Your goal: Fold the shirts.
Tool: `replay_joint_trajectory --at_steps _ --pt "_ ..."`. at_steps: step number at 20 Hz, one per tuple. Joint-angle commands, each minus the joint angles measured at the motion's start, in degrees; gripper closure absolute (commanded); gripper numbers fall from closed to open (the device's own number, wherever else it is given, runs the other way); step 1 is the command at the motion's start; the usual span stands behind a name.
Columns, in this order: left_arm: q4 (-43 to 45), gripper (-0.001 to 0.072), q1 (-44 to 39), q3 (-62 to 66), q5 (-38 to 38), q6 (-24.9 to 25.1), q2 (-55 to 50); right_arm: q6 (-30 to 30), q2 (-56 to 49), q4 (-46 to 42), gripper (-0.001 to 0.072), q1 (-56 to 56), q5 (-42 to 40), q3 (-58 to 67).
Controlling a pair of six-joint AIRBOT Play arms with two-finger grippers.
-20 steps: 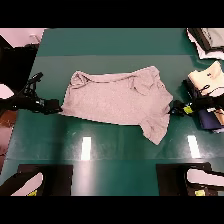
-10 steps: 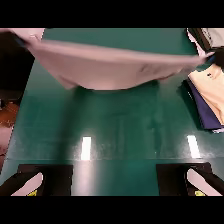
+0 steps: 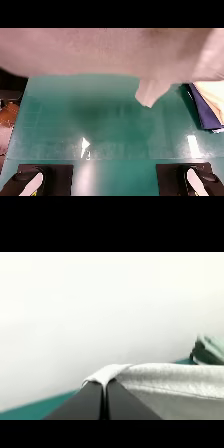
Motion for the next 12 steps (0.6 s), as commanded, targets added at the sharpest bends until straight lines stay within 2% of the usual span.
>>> replay_joint_trajectory --at_steps 1,3,5,9,12 --pt "0.2 0.0686 0.0 1.2 0.0 0.0 4.2 3.4 -0.4 -7.7 0.0702 0.0 9.0 9.0" --pt "1.3 0.0686 0.0 -1.2 -2.7 -0.5 3.6 3.6 -4.9 -7.6 0.0702 0.0 16.4 13.2" --pt "1.9 0.0686 0.0 -9.2 -4.3 -1.6 3.1 4.0 -10.2 -7.5 0.0703 0.0 24.6 13.7" --pt "1.7 0.0686 0.0 -29.5 -14.6 -1.7 -3.7 4.0 -20.0 -7.6 0.0703 0.3 33.5 1.0" --pt "1.2 0.0685 0.0 -43.6 -16.3 -1.5 -12.4 4.4 -29.3 -7.7 0.0703 4.5 35.5 -7.3"
